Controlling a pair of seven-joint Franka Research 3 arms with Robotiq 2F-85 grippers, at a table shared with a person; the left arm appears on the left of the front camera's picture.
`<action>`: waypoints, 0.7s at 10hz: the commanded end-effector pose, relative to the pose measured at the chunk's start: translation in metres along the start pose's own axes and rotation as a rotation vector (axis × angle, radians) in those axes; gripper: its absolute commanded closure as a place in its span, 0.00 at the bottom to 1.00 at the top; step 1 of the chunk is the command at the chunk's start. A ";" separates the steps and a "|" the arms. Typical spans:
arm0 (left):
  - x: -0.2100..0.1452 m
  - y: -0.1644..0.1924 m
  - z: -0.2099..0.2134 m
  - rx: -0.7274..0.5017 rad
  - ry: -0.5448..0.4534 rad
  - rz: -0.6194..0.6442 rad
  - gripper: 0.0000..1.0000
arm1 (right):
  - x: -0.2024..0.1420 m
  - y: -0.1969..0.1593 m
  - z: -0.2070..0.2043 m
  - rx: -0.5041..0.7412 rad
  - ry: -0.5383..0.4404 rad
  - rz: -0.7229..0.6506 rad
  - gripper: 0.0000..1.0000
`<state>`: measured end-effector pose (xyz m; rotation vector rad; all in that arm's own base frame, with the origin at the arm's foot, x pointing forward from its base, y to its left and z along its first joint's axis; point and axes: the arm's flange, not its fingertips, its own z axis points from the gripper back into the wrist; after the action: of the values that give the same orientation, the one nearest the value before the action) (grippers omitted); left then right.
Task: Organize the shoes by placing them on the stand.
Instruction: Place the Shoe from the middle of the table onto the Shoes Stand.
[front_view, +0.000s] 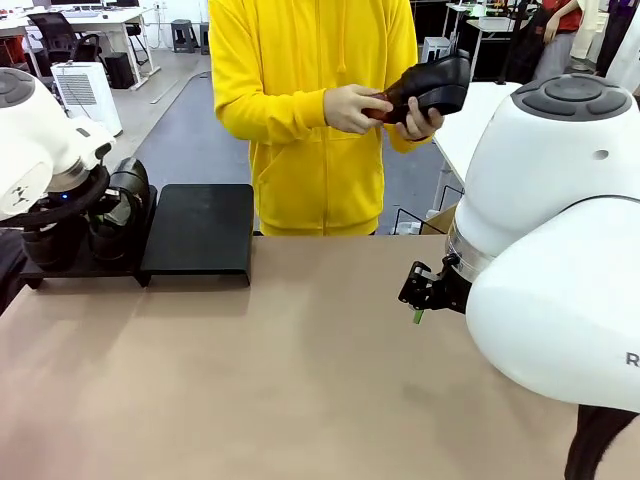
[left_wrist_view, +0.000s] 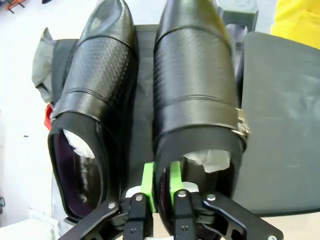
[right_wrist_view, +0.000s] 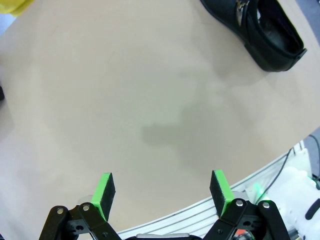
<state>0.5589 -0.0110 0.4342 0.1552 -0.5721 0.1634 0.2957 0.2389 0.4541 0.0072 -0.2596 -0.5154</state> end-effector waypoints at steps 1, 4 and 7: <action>0.006 -0.001 0.001 0.062 -0.028 0.011 0.37 | 0.005 0.002 0.001 0.012 0.000 0.013 0.00; 0.006 0.001 0.009 0.114 -0.075 0.021 0.00 | 0.005 0.002 0.001 0.012 0.000 0.013 0.00; -0.004 0.001 0.067 0.001 -0.069 0.025 0.00 | 0.005 0.002 0.001 0.012 0.000 0.013 0.00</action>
<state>0.5448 -0.0202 0.4734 0.2000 -0.6601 0.1949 0.2957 0.2389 0.4540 0.0070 -0.2593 -0.5153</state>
